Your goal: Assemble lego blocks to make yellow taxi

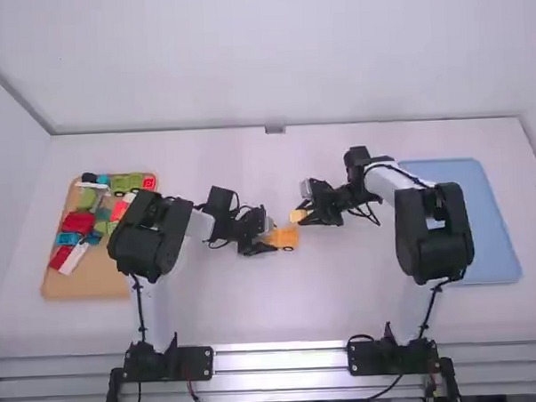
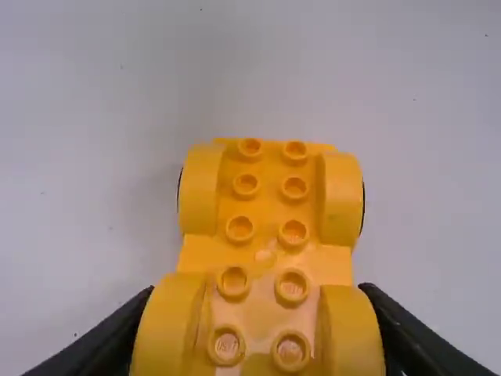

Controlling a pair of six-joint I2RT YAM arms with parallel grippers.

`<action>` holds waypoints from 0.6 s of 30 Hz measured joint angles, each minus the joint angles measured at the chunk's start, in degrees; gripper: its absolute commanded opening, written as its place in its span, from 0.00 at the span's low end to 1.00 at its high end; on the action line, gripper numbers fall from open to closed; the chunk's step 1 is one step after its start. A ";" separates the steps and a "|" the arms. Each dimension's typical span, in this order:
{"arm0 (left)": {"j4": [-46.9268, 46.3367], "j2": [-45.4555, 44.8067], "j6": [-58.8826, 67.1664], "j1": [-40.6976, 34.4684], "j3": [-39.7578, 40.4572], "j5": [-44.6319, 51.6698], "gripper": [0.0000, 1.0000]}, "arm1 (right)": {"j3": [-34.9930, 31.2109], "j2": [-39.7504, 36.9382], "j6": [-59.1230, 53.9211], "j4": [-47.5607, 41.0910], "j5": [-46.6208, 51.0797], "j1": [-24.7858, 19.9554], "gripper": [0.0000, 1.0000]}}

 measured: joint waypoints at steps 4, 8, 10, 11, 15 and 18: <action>0.22 0.00 -0.17 -0.24 0.00 -0.09 0.51 | 0.00 -3.15 5.18 4.35 4.02 1.99 0.00; 0.33 0.00 -0.17 -0.22 0.00 -0.17 0.50 | -0.02 -3.96 10.10 6.45 7.98 4.59 0.00; 0.33 0.00 -0.20 -0.24 0.00 -0.20 0.50 | -0.79 -3.98 12.07 9.20 8.68 5.51 0.00; 0.33 0.00 -0.20 -0.24 0.02 -0.17 0.51 | -1.18 -4.00 12.87 10.34 9.01 5.66 0.00; 0.31 0.00 -0.22 -0.24 0.00 -0.17 0.51 | -6.47 -5.51 19.02 20.52 11.21 5.57 0.00; 0.46 0.00 -0.22 -0.24 0.00 -0.22 0.52 | -11.13 -9.57 22.34 23.69 13.03 5.42 0.00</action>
